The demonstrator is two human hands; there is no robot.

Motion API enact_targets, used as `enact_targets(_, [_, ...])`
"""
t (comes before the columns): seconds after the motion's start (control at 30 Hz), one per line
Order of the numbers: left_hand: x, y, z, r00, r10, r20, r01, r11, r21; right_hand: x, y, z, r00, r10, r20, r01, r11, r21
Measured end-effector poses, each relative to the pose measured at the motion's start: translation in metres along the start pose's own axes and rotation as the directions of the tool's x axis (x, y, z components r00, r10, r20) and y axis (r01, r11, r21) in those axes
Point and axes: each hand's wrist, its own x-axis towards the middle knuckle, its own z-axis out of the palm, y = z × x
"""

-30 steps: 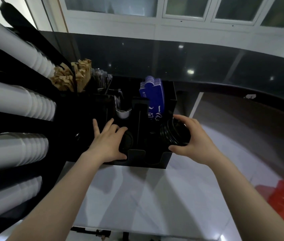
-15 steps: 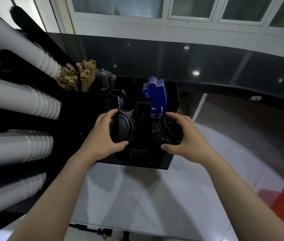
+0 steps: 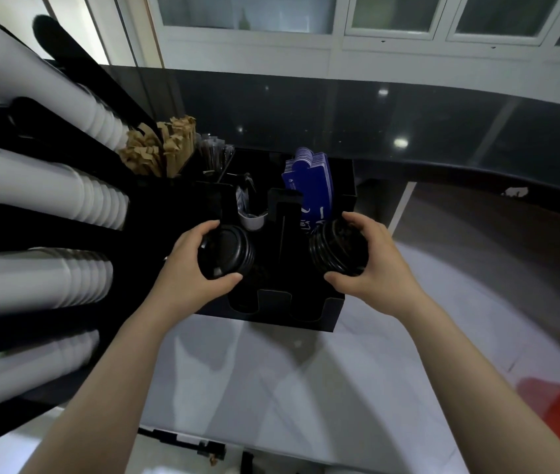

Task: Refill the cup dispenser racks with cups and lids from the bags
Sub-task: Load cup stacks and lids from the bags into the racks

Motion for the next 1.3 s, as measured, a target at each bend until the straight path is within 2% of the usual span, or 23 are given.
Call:
enact_targets(0.17, [-0.001, 0.004, 0.011, 0.998, 0.036, 0.043, -0.038, 0.999, 0.029, -0.006, 0.006, -0.003, 0.999, -0.006, -0.041, 0.005, 1.0, -0.015])
enact_targets(0.37, [0.004, 0.006, 0.027, 0.98, 0.088, 0.179, -0.142, 0.938, 0.317, -0.013, 0.015, -0.015, 0.995, 0.018, -0.103, -0.023, 0.999, -0.048])
enact_targets(0.57, [0.017, 0.0, 0.027, 0.981, 0.104, 0.163, -0.163, 0.899, 0.407, -0.019, 0.015, -0.021, 0.991, 0.04, -0.129, -0.048, 0.997, -0.064])
enact_targets(0.67, [0.018, -0.008, 0.032, 0.964, 0.114, 0.242, -0.231, 0.81, 0.538, -0.022, 0.013, -0.022, 0.992, 0.035, -0.119, -0.042, 0.997, -0.064])
enact_targets(0.83, [0.015, -0.017, 0.047, 0.948, 0.027, 0.317, -0.264, 0.621, 0.738, -0.024, 0.009, -0.02, 0.993, 0.042, -0.107, -0.05, 0.996, -0.079])
enact_targets(1.0, [0.019, -0.008, 0.047, 0.918, -0.112, 0.38, -0.243, 0.596, 0.765, -0.026, 0.006, -0.016, 0.994, 0.047, -0.094, -0.054, 0.996, -0.076])
enact_targets(1.07, [0.017, -0.003, 0.042, 0.898, -0.12, 0.423, -0.263, 0.624, 0.736, -0.027, 0.006, -0.015, 0.995, 0.045, -0.09, -0.053, 0.995, -0.082])
enact_targets(1.13, [0.014, 0.005, 0.037, 0.908, -0.049, 0.417, -0.263, 0.709, 0.654, -0.029, 0.006, -0.014, 0.994, 0.044, -0.095, -0.052, 0.995, -0.088])
enact_targets(1.2, [0.01, 0.017, 0.039, 0.921, 0.097, 0.377, -0.31, 0.769, 0.559, -0.03, 0.005, -0.015, 0.993, 0.047, -0.106, -0.057, 0.994, -0.094])
enact_targets(1.27, [0.003, 0.034, 0.055, 0.878, 0.233, 0.417, -0.44, 0.734, 0.517, -0.031, 0.005, -0.016, 0.992, 0.053, -0.112, -0.065, 0.993, -0.099])
enact_targets(1.3, [-0.001, 0.042, 0.067, 0.849, 0.254, 0.464, -0.494, 0.695, 0.523, -0.031, 0.004, -0.016, 0.992, 0.052, -0.115, -0.064, 0.993, -0.104])
